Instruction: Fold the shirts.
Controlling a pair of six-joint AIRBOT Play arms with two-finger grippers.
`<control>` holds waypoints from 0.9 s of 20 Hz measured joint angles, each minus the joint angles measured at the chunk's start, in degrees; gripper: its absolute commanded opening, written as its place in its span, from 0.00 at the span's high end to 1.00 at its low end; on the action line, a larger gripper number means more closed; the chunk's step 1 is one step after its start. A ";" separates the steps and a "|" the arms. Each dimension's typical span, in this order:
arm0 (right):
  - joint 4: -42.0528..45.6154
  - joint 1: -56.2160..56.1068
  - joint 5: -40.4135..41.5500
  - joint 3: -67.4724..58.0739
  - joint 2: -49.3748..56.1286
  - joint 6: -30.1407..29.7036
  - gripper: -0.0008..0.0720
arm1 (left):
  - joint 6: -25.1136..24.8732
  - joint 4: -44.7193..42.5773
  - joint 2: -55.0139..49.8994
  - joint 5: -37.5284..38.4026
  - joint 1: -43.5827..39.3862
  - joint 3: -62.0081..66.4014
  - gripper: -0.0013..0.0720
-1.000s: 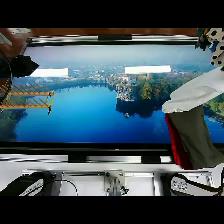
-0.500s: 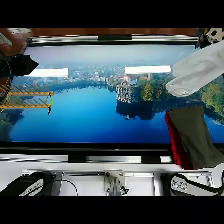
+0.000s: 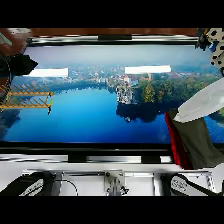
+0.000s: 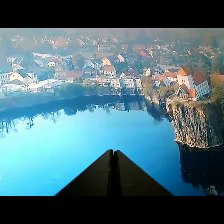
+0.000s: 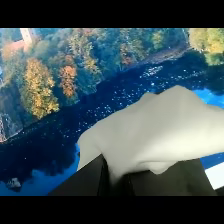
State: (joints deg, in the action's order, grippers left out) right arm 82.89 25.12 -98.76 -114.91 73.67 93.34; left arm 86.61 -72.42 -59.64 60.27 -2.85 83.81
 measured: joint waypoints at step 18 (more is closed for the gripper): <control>17.18 0.17 -2.45 43.95 -27.78 5.57 0.88 | -2.16 -0.02 -0.04 -0.09 0.00 0.00 0.94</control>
State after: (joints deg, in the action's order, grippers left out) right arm 100.07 25.30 -101.21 -70.96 45.89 98.91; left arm 84.44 -72.44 -59.68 60.18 -2.85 83.81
